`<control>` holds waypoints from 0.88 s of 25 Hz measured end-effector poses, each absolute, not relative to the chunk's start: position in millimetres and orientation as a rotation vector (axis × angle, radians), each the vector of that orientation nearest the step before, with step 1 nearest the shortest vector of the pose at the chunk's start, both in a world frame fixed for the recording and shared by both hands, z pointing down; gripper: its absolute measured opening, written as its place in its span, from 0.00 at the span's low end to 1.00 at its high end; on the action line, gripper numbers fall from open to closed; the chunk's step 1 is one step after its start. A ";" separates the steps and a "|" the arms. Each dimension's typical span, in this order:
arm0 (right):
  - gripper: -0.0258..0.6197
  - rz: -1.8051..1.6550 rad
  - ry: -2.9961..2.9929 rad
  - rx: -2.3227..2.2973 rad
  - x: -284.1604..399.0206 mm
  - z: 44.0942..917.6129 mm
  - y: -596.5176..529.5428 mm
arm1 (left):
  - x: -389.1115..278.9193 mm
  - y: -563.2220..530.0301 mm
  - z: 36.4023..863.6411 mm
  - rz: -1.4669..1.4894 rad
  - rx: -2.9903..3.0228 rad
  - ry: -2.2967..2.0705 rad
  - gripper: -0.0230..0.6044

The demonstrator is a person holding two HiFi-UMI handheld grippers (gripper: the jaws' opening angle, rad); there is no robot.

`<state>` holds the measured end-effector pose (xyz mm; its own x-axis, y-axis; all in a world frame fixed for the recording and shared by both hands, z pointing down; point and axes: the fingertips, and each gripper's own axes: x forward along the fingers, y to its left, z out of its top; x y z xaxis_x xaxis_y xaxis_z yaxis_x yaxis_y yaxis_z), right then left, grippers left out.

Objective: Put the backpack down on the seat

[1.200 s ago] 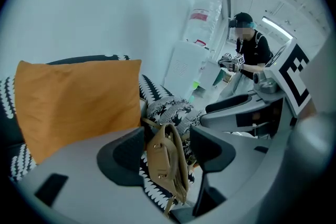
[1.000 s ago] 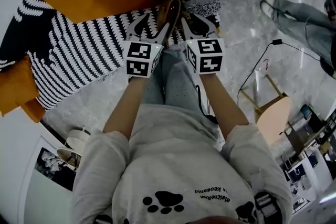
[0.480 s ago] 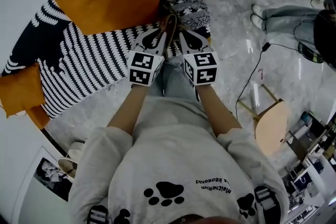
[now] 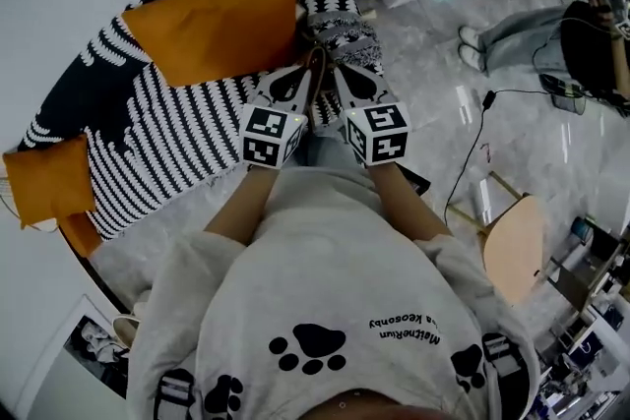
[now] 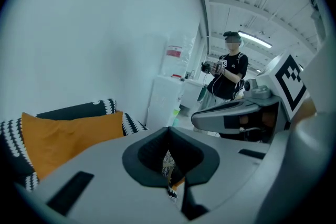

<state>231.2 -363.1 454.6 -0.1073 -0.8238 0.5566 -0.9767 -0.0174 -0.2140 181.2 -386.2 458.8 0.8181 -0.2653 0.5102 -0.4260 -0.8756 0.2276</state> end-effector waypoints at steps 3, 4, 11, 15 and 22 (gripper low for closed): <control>0.09 0.778 -2.064 1.922 226.9 422.3 -359.1 | 180.6 -380.2 425.8 0.600 2.707 -0.538 0.07; 0.09 0.773 -2.091 1.928 224.1 411.8 -356.3 | 179.9 -376.0 413.9 0.580 2.729 -0.539 0.07; 0.09 0.605 -2.243 1.939 218.8 341.0 -355.2 | 176.3 -371.4 342.0 0.438 2.860 -0.612 0.07; 0.09 0.468 -2.311 1.970 213.8 303.6 -345.9 | 169.8 -366.1 307.4 0.346 2.895 -0.680 0.07; 0.09 0.239 -2.336 1.996 213.3 274.8 -322.3 | 168.5 -345.6 289.4 0.248 2.942 -0.785 0.07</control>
<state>213.3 -322.3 274.8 -0.1601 -0.9763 0.1456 -0.9855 0.1499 -0.0790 168.5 -345.6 289.4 0.8550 -0.4869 0.1785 -0.5010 -0.8644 0.0415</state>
